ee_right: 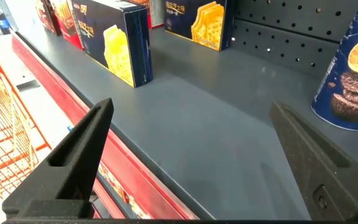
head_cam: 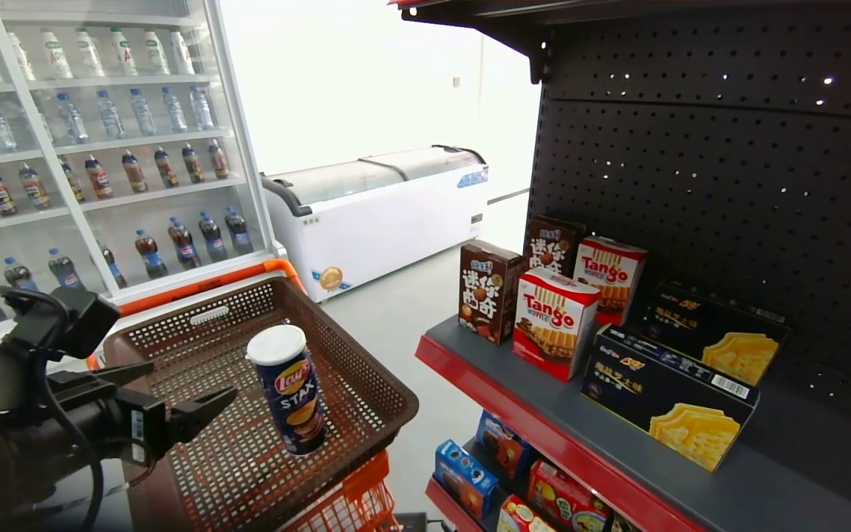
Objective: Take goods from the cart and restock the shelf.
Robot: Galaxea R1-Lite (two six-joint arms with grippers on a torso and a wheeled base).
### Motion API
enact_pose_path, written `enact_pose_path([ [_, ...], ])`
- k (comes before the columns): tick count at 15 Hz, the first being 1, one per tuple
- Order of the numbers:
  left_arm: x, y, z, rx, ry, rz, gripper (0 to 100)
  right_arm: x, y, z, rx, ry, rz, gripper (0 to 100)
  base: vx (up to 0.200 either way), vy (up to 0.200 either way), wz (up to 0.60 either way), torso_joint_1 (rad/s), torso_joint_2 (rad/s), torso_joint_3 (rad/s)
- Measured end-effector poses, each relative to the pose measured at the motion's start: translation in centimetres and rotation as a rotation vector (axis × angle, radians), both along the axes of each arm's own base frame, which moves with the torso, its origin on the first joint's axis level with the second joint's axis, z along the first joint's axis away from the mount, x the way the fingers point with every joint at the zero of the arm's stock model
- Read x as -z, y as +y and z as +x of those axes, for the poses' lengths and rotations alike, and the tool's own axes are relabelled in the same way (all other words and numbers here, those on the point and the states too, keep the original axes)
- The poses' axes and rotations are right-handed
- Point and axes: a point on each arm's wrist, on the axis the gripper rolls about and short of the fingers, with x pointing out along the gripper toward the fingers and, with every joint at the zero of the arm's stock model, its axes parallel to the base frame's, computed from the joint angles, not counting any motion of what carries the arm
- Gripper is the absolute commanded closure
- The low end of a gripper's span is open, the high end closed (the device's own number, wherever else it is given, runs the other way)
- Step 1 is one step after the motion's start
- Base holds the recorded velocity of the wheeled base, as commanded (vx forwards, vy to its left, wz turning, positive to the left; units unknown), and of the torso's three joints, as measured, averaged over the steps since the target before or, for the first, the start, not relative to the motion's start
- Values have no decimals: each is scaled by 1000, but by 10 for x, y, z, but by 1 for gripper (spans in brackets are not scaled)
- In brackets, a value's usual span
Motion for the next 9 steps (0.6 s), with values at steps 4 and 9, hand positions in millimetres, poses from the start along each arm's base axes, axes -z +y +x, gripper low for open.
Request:
enact_pose_path([
  [4,25,-5,30,11,-29,8,0,0,0,0,1,0,0,0,0,0,0,0,0,0],
  [9,57,-7,52,11,-117,5,0,0,0,0,0,0,0,0,0,0,0,0,0,0],
])
